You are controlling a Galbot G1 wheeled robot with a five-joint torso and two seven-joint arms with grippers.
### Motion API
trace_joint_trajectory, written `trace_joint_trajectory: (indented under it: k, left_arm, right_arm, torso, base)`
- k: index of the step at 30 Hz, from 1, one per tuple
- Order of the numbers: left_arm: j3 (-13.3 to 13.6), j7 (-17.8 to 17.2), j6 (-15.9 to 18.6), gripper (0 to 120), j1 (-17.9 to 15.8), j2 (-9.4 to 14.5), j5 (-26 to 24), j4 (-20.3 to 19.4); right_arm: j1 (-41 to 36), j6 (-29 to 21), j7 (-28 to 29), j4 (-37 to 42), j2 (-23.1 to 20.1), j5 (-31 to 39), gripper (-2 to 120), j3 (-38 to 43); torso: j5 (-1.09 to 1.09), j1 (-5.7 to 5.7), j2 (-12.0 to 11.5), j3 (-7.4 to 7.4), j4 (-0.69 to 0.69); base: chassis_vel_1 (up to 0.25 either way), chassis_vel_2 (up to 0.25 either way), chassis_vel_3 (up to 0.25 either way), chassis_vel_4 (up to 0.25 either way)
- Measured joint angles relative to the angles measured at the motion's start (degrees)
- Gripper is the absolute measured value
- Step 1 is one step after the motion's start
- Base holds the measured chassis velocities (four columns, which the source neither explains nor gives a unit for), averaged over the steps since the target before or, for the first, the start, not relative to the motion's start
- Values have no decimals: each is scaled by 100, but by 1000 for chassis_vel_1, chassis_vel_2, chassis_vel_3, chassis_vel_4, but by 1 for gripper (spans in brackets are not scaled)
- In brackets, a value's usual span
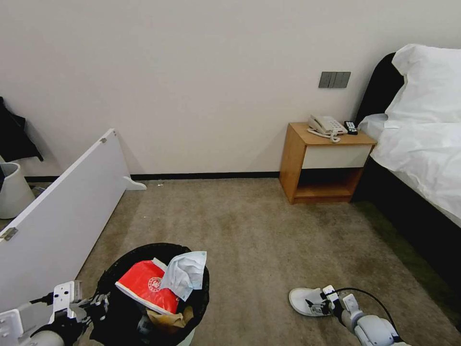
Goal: Pick up the trash bin, then pick up the garbage from the floor and place it into the trash bin.
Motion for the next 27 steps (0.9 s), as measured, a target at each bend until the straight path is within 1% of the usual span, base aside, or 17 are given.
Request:
trace_joint_trajectory:
  k: [10, 15, 16, 17, 18, 19, 20, 21, 22, 23, 24, 25, 26, 27]
  left_arm:
    - [5, -6, 0, 4, -20, 0, 2, 0]
    - [20, -17, 0, 4, -30, 1, 2, 0]
    - [20, -21, 0, 4, -31, 1, 2, 0]
    - [20, -25, 0, 4, -32, 2, 2, 0]
    - [20, -25, 0, 4, -32, 2, 2, 0]
    - [19, -26, 0, 4, -32, 5, 2, 0]
    - [18, -29, 0, 4, -33, 8, -2, 0]
    - [18, -29, 0, 4, -33, 8, -2, 0]
    - [17, -31, 0, 4, -33, 9, -3, 0]
    - [17, -31, 0, 4, -33, 9, -3, 0]
    - [17, -34, 0, 4, -33, 10, -5, 0]
    - [17, -34, 0, 4, -33, 10, -6, 0]
    - [17, -34, 0, 4, -33, 10, -6, 0]
    - [16, -34, 0, 4, -34, 11, -7, 0]
  right_arm:
    - [79, 231, -134, -149, -48, -121, 100, -44]
    - [127, 319, -229, -240, 18, -119, 100, -54]
    - [131, 377, -277, -269, 39, -117, 96, -55]
    - [130, 449, -321, -296, 48, -112, 90, -58]
    - [130, 449, -321, -296, 48, -112, 90, -58]
    - [131, 500, -345, -309, 48, -104, 87, -60]
    - [133, 551, -370, -320, 47, -67, 80, -63]
    - [133, 551, -370, -320, 47, -67, 80, -63]
    - [136, 582, -399, -322, 43, -29, 76, -68]
    - [136, 582, -399, -322, 43, -29, 76, -68]
    - [148, 629, -442, -322, 36, -2, 67, -78]
    - [153, 662, -473, -322, 31, 19, 62, -89]
    - [153, 662, -473, -322, 31, 19, 62, -89]
    - [154, 675, -491, -322, 30, 29, 58, -96]
  torso:
    - [-1, 0, 0, 0, -1]
    - [0, 0, 0, 0, 0]
    - [0, 0, 0, 0, 1]
    - [0, 0, 0, 0, 0]
    - [0, 0, 0, 0, 0]
    - [0, 0, 0, 0, 0]
    - [0, 0, 0, 0, -1]
    - [0, 0, 0, 0, -1]
    - [0, 0, 0, 0, -1]
    - [0, 0, 0, 0, -1]
    - [0, 0, 0, 0, 0]
    - [-1, 0, 0, 0, 0]
    - [-1, 0, 0, 0, 0]
    - [-1, 0, 0, 0, 0]
  base:
    - [0, 0, 0, 0]
    - [0, 0, 0, 0]
    - [0, 0, 0, 0]
    - [0, 0, 0, 0]
    - [0, 0, 0, 0]
    - [0, 0, 0, 0]
    - [0, 0, 0, 0]
    - [0, 0, 0, 0]
    - [0, 0, 0, 0]
    - [0, 0, 0, 0]
    - [0, 0, 0, 0]
    - [0, 0, 0, 0]
    - [0, 0, 0, 0]
    - [0, 0, 0, 0]
